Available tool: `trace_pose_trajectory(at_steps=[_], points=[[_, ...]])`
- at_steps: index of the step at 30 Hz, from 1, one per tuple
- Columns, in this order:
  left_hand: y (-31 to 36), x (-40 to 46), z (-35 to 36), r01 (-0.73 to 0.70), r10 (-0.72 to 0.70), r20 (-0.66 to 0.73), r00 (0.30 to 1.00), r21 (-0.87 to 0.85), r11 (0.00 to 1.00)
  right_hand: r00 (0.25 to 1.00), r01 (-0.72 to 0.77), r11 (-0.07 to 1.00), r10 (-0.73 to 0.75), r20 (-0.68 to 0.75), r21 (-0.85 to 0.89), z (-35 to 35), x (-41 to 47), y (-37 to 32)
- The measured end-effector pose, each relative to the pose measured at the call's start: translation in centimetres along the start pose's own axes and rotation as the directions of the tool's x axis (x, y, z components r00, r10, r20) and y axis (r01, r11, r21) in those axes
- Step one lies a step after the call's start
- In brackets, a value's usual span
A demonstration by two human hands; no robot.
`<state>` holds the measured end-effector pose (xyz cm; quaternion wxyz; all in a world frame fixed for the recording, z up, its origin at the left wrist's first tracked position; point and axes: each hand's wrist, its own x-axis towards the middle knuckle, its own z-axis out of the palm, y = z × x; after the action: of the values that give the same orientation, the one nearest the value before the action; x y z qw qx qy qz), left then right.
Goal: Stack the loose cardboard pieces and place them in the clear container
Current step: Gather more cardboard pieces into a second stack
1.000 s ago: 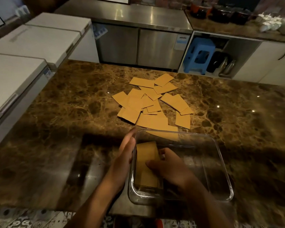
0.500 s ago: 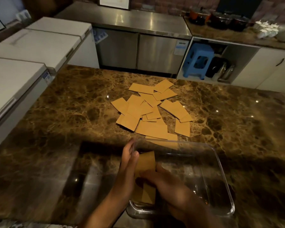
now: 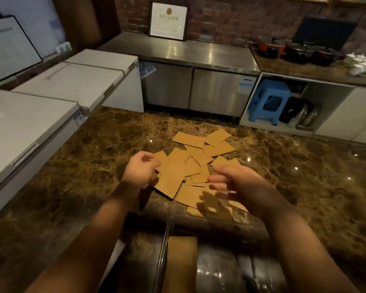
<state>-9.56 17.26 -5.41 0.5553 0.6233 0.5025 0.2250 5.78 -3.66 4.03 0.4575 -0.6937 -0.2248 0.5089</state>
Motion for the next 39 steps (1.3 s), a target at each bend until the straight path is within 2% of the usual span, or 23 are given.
trace_pose_trajectory(at_steps=[3, 6, 7, 12, 16, 19, 22, 25, 28, 31, 33, 36, 39], points=[[1.1, 3.2, 1.8, 0.026, -0.021, -0.034, 0.999, 0.131, 0.991, 0.991, -0.115, 0.993, 0.116, -0.061, 0.015, 1.0, 6.3, -0.7], [1.2, 4.3, 3.9, 0.007, 0.009, -0.037, 0.999, 0.411, 0.912, 0.974, -0.199, 0.977, 0.189, -0.125, -0.076, 2.6, 11.2, -0.7], [1.0, 4.0, 4.4, -0.001, 0.013, -0.023, 1.0, 0.456, 0.89, 0.97, -0.214, 0.971, 0.198, -0.14, -0.105, 3.0, 12.1, -0.6], [-0.5, 3.6, 5.4, 0.061, -0.052, -0.033, 0.998, 0.474, 0.879, 0.97, -0.216, 0.966, 0.196, -0.145, -0.14, 3.6, 15.2, 0.5], [-1.1, 2.7, 5.6, 0.105, -0.098, -0.037, 0.995, 0.347, 0.932, 0.972, -0.226, 0.957, 0.209, -0.108, -0.182, 3.9, 15.7, 1.0], [-0.8, 1.7, 5.5, 0.088, -0.08, -0.058, 0.995, 0.152, 0.984, 0.979, -0.193, 0.971, 0.181, -0.092, -0.138, 3.8, 15.3, 1.1], [0.3, 0.3, 5.2, 0.06, -0.064, -0.041, 0.997, -0.071, 0.996, 0.988, -0.135, 0.99, 0.132, -0.074, -0.032, 3.6, 14.8, 1.3], [2.0, -1.0, 5.1, 0.094, -0.095, 0.01, 0.995, -0.295, 0.951, 0.997, -0.069, 0.996, 0.07, -0.017, 0.049, 3.7, 13.9, 1.1], [3.9, -1.9, 4.9, 0.068, -0.078, -0.008, 0.997, -0.409, 0.91, 0.999, 0.033, 0.994, -0.034, 0.012, 0.103, 3.6, 12.6, 0.5], [5.8, -2.8, 4.7, 0.014, -0.042, -0.044, 0.998, -0.508, 0.861, 0.975, 0.204, 0.978, -0.207, -0.076, -0.049, 3.3, 11.3, -0.4], [7.0, -3.3, 4.6, -0.029, -0.009, -0.065, 0.998, -0.565, 0.824, 0.957, 0.271, 0.961, -0.275, -0.092, -0.051, 3.0, 10.1, -1.2], [8.5, -4.0, 5.0, -0.083, 0.035, -0.089, 0.995, -0.609, 0.789, 0.953, 0.301, 0.941, -0.295, -0.061, 0.152, 2.7, 8.5, -2.0], [9.4, -4.5, 5.6, -0.041, 0.025, -0.035, 0.999, -0.629, 0.776, 0.947, 0.321, 0.911, -0.307, -0.096, 0.258, 2.5, 7.7, -2.2]])
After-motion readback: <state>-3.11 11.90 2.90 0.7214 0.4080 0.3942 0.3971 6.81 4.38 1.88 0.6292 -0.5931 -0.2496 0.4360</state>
